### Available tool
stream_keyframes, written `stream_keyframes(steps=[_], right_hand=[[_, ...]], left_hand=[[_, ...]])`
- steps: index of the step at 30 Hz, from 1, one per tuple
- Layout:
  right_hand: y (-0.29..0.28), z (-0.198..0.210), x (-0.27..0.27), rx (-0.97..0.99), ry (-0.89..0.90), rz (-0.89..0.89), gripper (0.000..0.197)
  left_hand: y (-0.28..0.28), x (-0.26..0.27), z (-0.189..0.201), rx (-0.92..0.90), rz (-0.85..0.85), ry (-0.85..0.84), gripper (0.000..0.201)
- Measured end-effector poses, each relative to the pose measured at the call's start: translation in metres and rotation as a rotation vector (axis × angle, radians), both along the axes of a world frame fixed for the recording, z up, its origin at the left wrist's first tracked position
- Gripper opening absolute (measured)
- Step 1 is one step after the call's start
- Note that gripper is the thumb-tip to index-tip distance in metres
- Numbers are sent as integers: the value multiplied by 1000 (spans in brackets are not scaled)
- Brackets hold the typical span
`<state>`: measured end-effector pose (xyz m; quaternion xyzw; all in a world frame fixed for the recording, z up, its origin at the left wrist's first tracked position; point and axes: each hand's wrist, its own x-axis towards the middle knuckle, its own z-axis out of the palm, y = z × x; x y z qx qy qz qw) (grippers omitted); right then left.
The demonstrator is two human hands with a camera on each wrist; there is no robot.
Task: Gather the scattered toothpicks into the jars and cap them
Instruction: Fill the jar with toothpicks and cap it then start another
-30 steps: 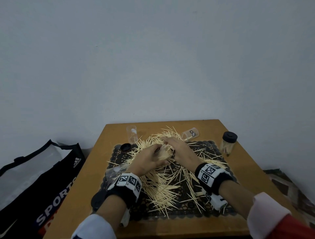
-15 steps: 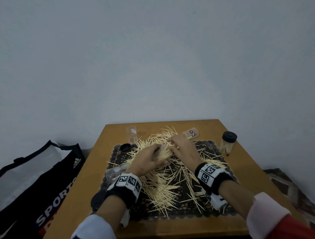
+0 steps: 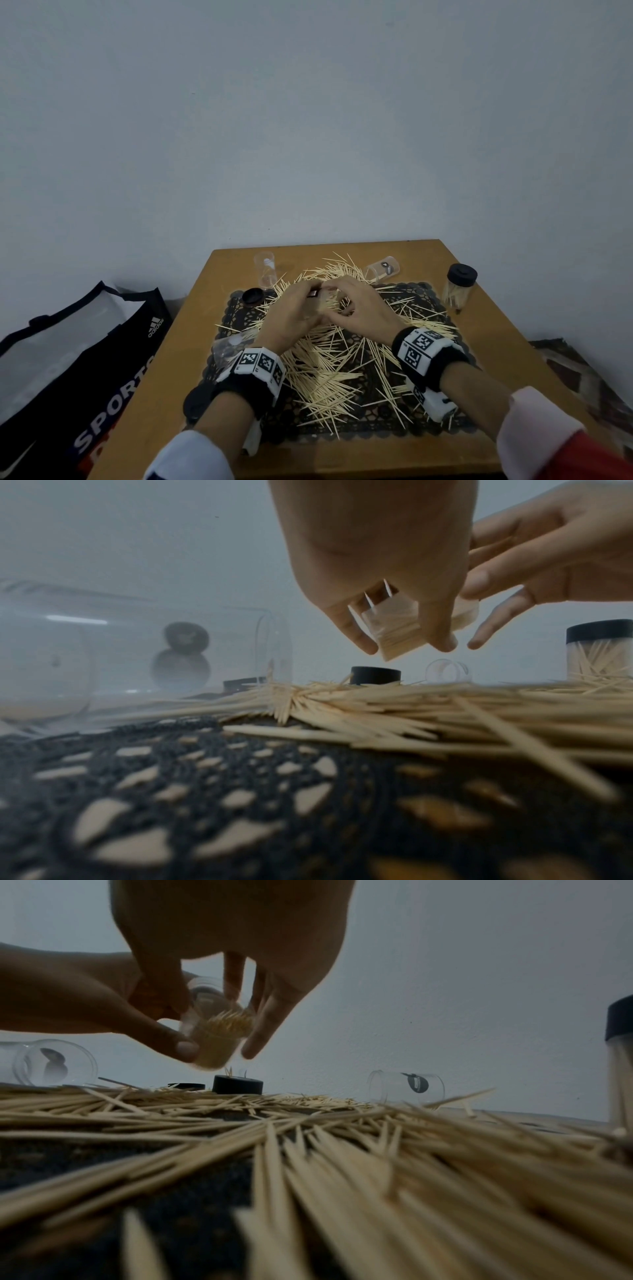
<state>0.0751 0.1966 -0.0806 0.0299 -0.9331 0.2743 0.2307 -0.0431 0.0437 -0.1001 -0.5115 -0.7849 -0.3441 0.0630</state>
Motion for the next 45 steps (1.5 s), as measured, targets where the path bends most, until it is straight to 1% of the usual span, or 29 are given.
stream_keyframes(steps=[3, 5, 7, 9, 11, 13, 15, 18, 21, 23, 25, 26, 28, 31, 33, 34, 36, 38, 39, 41, 42, 44, 45], right_hand=[[5, 0, -1, 125, 109, -66, 40], [4, 0, 0, 120, 109, -17, 39], [-2, -1, 0, 151, 98, 59, 34], [-7, -4, -2, 190, 105, 85, 31], [-7, -4, -3, 169, 74, 77, 35], [-3, -2, -1, 113, 1, 33, 46], [-1, 0, 2, 78, -62, -54, 51], [0, 3, 3, 98, -101, -145, 46], [7, 10, 7, 11, -164, -188, 39], [18, 18, 10, -131, -238, -245, 36], [33, 25, 14, -249, -400, -282, 36], [42, 27, 17, -255, -503, -297, 36], [57, 28, 25, -136, -655, -355, 39], [73, 22, 36, 91, -739, -471, 62], [75, 20, 42, 117, -790, -466, 72], [74, 20, 44, 103, -813, -444, 73], [72, 18, 47, 82, -804, -387, 66], [69, 16, 48, 57, -741, -325, 56], [67, 15, 49, 25, -711, -285, 55], [65, 17, 50, -75, -657, -218, 58], [64, 20, 50, -112, -626, -212, 60], [66, 23, 51, -90, -612, -281, 68], [67, 24, 51, -26, -659, -333, 78]], left_hand=[[0, -2, 0, 36, 7, 41, 83], [0, -2, 0, 35, -3, 53, 84], [-1, 0, 0, 21, -32, 69, 77], [-1, -1, -1, 11, -40, 93, 67], [0, -2, -2, -2, -33, 106, 60], [0, -2, -4, -12, -15, 114, 55], [1, -4, -5, -10, 5, 99, 55], [2, -6, -5, -25, 51, 80, 56], [1, -6, -5, -49, 57, 81, 57], [2, -5, -5, -66, 58, 75, 58], [2, -6, -5, -78, 65, 67, 59], [2, -6, -5, -83, 66, 64, 59], [1, -7, -6, -88, 59, 56, 58], [1, -7, -7, -92, 55, 48, 56], [1, -8, -7, -102, 55, 47, 56], [1, -9, -8, -109, 55, 48, 56], [1, -9, -9, -118, 52, 44, 57], [1, -9, -9, -125, 48, 42, 58], [1, -8, -8, -128, 48, 41, 58], [1, -7, -7, -128, 48, 36, 58], [0, -7, -7, -128, 49, 33, 57], [0, -7, -7, -128, 51, 34, 57], [0, -7, -7, -130, 50, 35, 56]])
